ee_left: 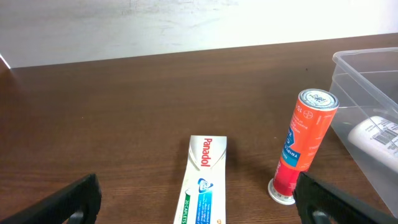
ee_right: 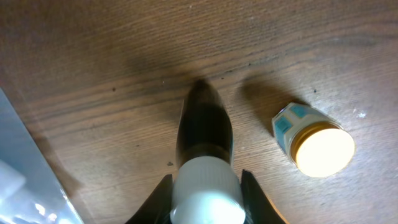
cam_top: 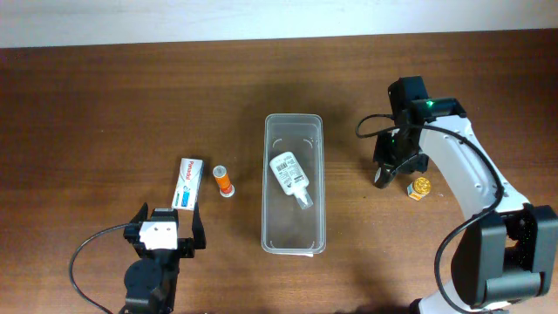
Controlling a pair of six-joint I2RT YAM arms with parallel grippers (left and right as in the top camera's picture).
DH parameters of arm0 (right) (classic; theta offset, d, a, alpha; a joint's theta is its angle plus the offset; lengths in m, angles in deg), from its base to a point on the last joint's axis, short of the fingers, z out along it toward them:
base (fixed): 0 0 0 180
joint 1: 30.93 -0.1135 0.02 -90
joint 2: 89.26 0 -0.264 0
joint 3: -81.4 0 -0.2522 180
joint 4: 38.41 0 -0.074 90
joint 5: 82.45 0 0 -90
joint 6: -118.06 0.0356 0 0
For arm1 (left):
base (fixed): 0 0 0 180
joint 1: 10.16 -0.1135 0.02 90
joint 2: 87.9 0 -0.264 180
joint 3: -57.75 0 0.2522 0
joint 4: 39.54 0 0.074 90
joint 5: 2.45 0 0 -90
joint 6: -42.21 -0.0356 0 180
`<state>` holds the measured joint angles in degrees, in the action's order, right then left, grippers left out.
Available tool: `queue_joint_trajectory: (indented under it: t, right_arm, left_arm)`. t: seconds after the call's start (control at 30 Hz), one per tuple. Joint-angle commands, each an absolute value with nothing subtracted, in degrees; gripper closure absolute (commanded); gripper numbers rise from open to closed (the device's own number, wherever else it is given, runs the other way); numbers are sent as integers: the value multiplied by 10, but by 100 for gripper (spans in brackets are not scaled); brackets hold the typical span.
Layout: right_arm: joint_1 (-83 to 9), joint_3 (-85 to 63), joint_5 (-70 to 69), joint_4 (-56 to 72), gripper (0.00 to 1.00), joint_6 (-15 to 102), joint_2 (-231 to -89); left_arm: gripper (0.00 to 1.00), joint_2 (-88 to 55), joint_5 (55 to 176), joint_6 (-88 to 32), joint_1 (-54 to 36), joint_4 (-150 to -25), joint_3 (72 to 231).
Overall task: Pack container
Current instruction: 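Carry the dark bottle into the container and release it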
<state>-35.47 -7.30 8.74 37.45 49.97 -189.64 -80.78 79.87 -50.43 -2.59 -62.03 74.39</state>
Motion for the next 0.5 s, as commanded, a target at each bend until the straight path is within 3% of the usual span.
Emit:
queue_joint_trajectory:
  t: [0.0, 0.2, 0.47]
  right_arm:
    - [-354, -69, 82, 375, 83, 492, -1899]
    - [-379, 5, 82, 422, 85, 468, -1863]
    - [-498, 145, 82, 480, 86, 454, -1817]
  left_arm:
    - [1, -812, 803, -513, -28, -619, 741]
    - [1, -812, 803, -513, -28, -619, 741]
    - [1, -812, 803, -513, -28, -619, 741]
